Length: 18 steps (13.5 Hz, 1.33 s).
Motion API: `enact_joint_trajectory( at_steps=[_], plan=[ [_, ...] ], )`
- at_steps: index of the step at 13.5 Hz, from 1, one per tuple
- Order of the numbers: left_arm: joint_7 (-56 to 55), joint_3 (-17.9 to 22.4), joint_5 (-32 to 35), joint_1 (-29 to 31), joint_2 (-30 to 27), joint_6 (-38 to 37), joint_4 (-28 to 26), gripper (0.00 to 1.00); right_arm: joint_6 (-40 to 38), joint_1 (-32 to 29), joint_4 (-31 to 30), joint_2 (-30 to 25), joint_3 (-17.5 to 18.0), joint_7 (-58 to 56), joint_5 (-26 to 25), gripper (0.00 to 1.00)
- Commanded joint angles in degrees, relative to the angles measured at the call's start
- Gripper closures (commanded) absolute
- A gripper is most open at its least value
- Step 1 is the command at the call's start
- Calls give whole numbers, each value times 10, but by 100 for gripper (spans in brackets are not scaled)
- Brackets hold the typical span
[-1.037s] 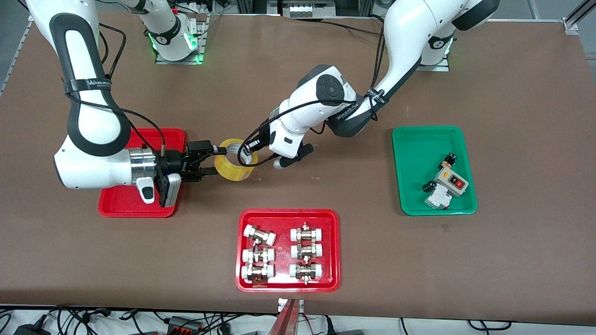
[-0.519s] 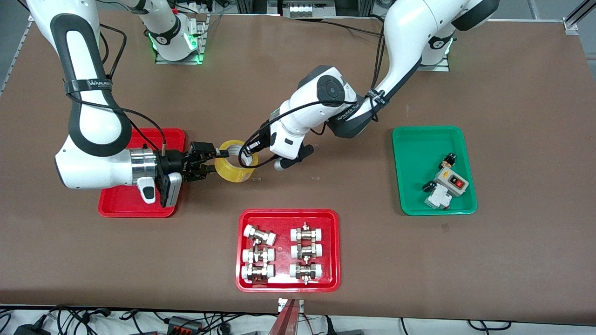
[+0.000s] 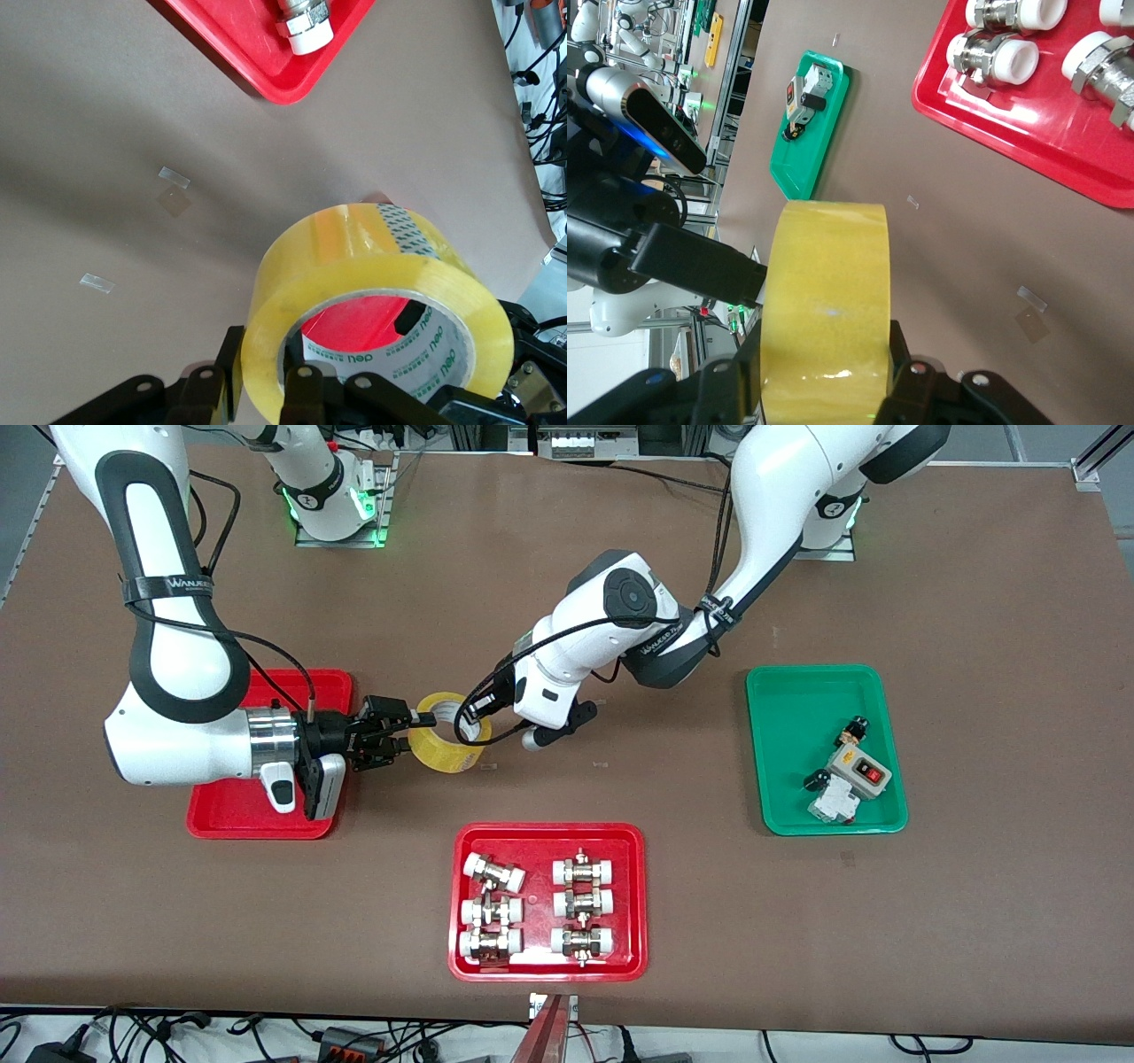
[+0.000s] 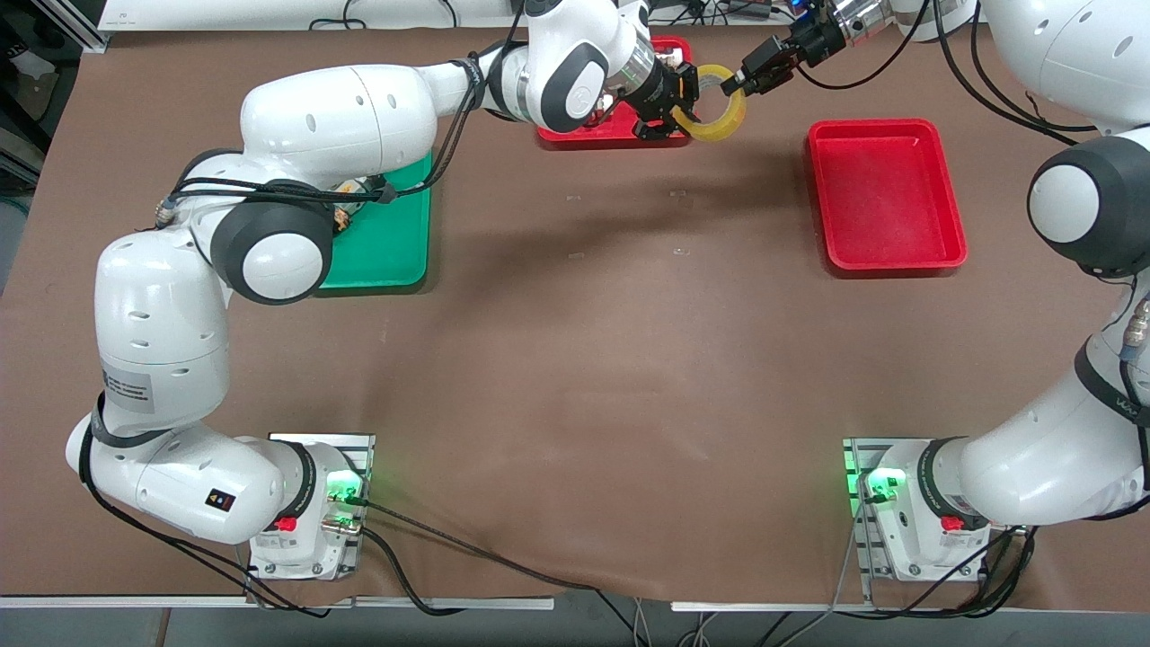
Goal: Left arm passes tape to right arm into tray
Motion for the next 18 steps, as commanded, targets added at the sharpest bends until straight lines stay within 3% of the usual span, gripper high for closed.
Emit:
enact_joint_trajectory(
  at_steps=[1,3,6,9,14,18],
  plan=[
    [-32,5,-14,5,7,-1,21,59,-8,2,11,6,-2,-10,5,81],
    [-34,5,-2,10,2,-5,22,0,-8,2,11,6,-2,-10,5,83],
    [11,0,-1,37,-11,-31,21,0,-8,1,11,6,-2,-10,5,83],
    [95,-11,-2,76,-32,-111,22,0,-4,0,11,7,-3,-9,-9,83],
    [289,-27,-10,170,-99,-341,22,0,14,1,11,14,-5,-9,-24,83],
    [400,-62,-2,279,-156,-526,23,0,28,-35,11,14,-8,-2,-83,83]
  ],
)
